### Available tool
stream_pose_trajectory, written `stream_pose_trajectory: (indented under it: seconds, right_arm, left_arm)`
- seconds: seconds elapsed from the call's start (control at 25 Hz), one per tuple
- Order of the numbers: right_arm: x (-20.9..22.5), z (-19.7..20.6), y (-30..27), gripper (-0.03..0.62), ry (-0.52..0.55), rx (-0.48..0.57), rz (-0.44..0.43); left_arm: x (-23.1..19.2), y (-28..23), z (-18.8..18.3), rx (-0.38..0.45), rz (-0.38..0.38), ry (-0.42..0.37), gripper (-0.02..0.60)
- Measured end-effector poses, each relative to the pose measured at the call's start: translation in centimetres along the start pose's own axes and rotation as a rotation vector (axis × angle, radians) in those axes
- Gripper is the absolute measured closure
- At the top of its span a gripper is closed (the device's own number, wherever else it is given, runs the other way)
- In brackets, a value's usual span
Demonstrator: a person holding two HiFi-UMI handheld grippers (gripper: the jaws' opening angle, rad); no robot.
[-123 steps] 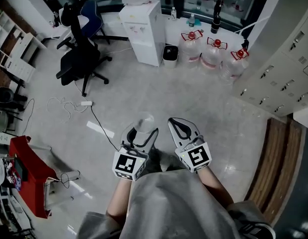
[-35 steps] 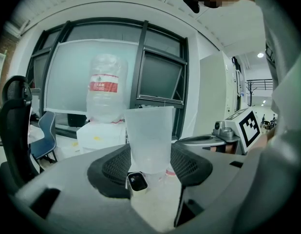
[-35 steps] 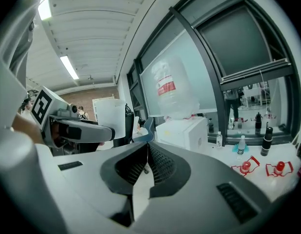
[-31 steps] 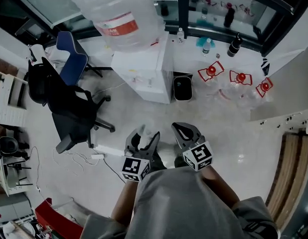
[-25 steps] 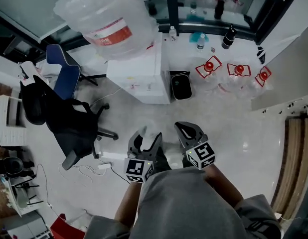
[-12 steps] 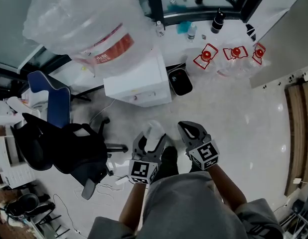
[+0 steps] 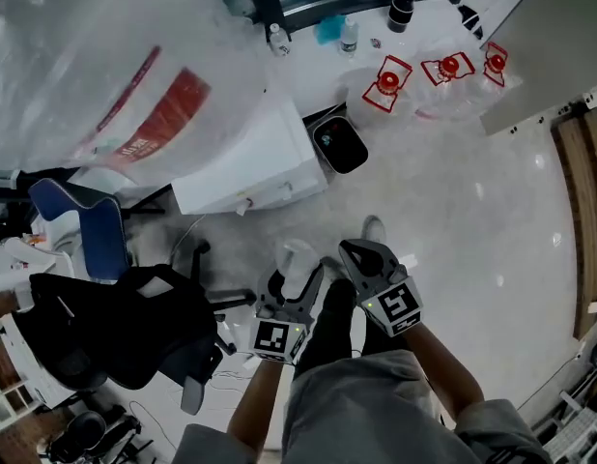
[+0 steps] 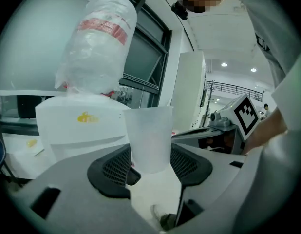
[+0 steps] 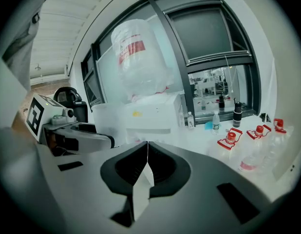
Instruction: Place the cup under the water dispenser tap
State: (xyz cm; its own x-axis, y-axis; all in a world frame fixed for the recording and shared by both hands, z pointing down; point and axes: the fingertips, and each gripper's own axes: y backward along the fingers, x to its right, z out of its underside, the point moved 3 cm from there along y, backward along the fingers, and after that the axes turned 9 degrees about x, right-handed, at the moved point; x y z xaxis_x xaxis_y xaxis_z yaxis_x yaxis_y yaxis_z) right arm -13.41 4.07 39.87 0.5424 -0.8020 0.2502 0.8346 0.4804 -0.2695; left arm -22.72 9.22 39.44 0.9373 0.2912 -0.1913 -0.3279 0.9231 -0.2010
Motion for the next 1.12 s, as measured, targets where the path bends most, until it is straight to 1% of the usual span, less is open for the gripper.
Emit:
stream_pose_trajectory:
  seconds: [0.08, 0.16, 0.32, 0.4, 0.68, 0.92, 1.04, 1.12]
  right_arm:
    - [1.1, 1.1, -0.6, 0.582, -0.011, -0.001, 0.008]
    - [2.3, 2.3, -1.1, 0.582, -0.030, -0.001, 0.017]
    - [4.8, 4.6, -2.4, 0.582, -0.098, 0.009, 0.041]
    - [5.6, 5.7, -3.0, 0.582, -0.104, 0.007, 0.040]
    - [8.5, 9.7, -4.2, 0.582, -0.125, 0.001, 0.017]
    - [11.0, 12.6, -5.0, 0.582, -0.138, 0.006, 0.045]
    - [12.0, 13.8, -5.3, 0.582, -0.152, 0.016, 0.064]
    - [12.4, 14.6, -5.4, 0.582, -0.155, 0.021, 0.072]
  left_arm:
    - [-0.3, -1.0, 1.0, -0.002, 0.000, 0.013, 0.328]
    - [-0.8, -1.8, 2.6, 0.000, 0.004, 0.003, 0.328]
    - [-1.7, -4.2, 4.3, 0.015, -0.013, 0.054, 0.329]
    - [-2.2, -5.4, 5.4, 0.019, -0.019, 0.059, 0.330]
    - [-3.1, -8.7, 9.8, 0.019, -0.014, 0.001, 0.334]
    - [-3.9, -10.1, 13.7, -0.001, -0.003, -0.019, 0.337]
    - [-4.5, -10.4, 15.5, 0.005, -0.028, -0.038, 0.337]
    - [-5.1, -10.4, 16.8, 0.021, -0.055, -0.070, 0.337]
